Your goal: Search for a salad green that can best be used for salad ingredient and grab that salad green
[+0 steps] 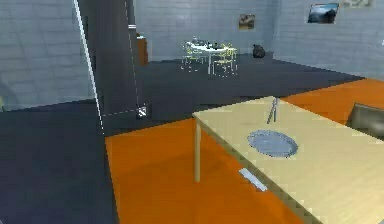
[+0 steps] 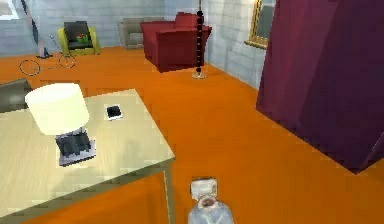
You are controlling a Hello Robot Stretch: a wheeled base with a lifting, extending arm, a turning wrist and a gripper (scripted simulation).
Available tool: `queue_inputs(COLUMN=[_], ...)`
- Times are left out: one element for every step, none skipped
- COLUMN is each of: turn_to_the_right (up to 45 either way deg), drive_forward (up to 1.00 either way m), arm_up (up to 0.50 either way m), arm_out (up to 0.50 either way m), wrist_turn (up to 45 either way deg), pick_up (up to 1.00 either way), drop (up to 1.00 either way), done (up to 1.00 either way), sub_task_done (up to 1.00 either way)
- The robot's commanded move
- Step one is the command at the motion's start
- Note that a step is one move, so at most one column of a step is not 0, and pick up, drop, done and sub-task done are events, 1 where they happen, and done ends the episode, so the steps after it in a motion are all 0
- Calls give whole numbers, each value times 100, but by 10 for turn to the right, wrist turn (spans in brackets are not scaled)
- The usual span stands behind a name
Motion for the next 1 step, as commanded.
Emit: queue_inputs(turn_to_the_right=[-240], drive_forward=[0], arm_up=[0], arm_out=[0], wrist_turn=[0], pick_up=[0], drop=[0], done=[0], sub_task_done=[0])
